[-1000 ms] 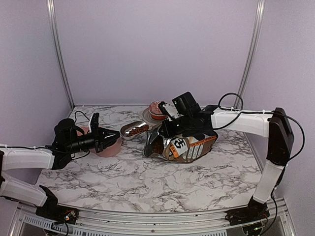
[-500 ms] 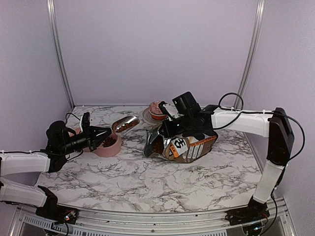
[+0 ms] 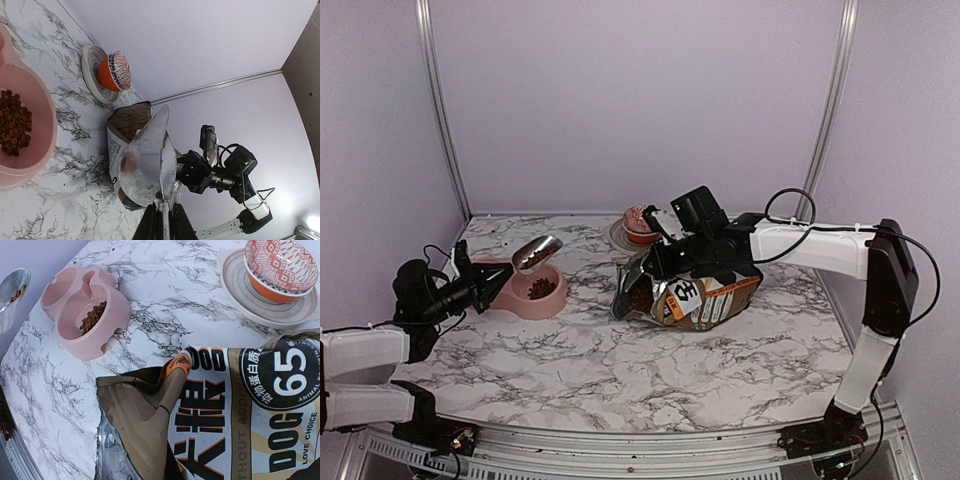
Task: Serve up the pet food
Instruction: Place the pet food in the pet food bowl.
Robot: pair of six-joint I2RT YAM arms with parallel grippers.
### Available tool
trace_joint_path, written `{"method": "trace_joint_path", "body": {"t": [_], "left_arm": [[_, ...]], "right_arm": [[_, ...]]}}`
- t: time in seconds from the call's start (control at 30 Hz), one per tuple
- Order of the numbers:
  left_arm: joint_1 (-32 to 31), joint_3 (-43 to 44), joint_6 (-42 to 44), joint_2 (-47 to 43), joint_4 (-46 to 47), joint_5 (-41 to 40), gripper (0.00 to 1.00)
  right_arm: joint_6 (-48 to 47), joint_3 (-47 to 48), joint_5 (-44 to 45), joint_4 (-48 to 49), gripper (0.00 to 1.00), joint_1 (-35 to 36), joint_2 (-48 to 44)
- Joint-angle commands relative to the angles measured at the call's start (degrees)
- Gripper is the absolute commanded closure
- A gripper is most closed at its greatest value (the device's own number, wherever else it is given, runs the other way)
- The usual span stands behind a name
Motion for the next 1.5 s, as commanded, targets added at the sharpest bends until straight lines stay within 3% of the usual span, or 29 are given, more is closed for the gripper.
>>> {"method": "trace_joint_path", "body": {"t": [0.0, 0.8, 1.1, 1.47], "left_arm": [[3.87, -1.98, -0.18, -2.33, 2.27, 2.04, 1.0], [24.85, -9.83, 0.23, -7.16, -0.8, 7.56, 1.0], [28.34, -9.46, 2.52, -6.79, -4.13, 7.95, 1.0], [31.15, -9.29, 4.95, -7.26, -8.68, 7.02, 1.0]], "right_arm": [[-0.93, 0.9, 4.03, 2.1, 1.0, -2.0, -2.57], [-0.68, 0.4, 2.8, 3.56, 1.0, -1.99, -1.58], [-0.72, -2.87, 4.91, 5.79, 1.0, -2.13, -3.4], [-1.39, -3.04, -0.39, 6.14, 1.0, -2.88, -1.57]]}}
